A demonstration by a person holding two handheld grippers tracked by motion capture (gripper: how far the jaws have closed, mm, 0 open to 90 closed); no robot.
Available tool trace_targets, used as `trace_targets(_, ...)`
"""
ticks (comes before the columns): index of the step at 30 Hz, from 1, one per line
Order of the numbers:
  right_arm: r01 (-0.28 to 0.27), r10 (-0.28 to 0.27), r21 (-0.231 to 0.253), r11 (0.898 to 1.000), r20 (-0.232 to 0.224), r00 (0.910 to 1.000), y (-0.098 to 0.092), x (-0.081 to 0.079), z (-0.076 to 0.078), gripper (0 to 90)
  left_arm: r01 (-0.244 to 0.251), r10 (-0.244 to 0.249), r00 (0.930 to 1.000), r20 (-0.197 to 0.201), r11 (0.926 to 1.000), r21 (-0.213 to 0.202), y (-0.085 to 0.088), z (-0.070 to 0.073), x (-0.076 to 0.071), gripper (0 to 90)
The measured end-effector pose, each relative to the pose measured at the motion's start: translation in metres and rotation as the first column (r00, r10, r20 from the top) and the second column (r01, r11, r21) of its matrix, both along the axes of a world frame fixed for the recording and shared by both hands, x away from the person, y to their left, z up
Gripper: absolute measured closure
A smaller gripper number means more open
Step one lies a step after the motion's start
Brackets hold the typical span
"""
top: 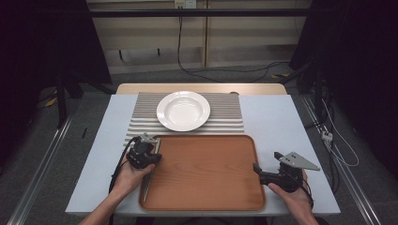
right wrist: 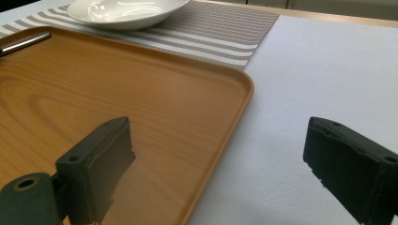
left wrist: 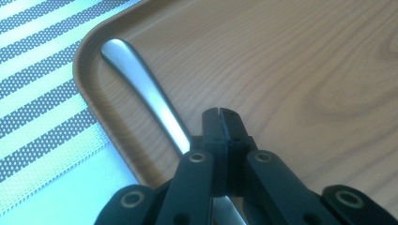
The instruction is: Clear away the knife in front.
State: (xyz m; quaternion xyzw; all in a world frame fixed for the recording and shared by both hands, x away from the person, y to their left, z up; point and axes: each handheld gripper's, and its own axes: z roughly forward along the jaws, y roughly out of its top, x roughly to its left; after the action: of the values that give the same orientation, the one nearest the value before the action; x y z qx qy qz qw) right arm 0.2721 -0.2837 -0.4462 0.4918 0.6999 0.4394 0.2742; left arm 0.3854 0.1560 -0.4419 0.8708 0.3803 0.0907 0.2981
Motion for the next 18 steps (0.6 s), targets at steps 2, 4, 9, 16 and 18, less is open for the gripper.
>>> trace_targets(2,0.002,-0.002,0.002,1.0,-0.001,1.0,0.0,0.0,0.0,8.3,-0.003,0.003,1.0,-0.003,1.0,-0.006,0.001,0.0,0.001,90.0)
trace_targets(4,0.003,-0.003,0.002,1.0,-0.001,1.0,0.0,-0.001,0.0,8.3,-0.002,0.002,1.0,-0.003,1.0,-0.002,0.001,0.0,0.002,90.0)
trace_targets(9,-0.003,0.003,0.0,1.0,0.002,1.0,0.001,0.0,0.0,8.3,-0.021,0.021,0.9997,0.013,0.9997,-0.014,0.003,0.001,0.001,90.0)
trace_targets(16,0.006,-0.006,0.008,1.0,-0.002,1.0,-0.001,0.0,0.0,8.2,-0.021,0.025,0.9981,0.056,0.997,-0.075,0.008,0.009,-0.001,70.5)
trace_targets(18,0.004,-0.004,0.008,1.0,0.0,1.0,-0.001,0.0,0.0,8.2,-0.044,0.051,0.9962,0.07,0.9948,-0.092,0.008,0.01,-0.001,51.5)
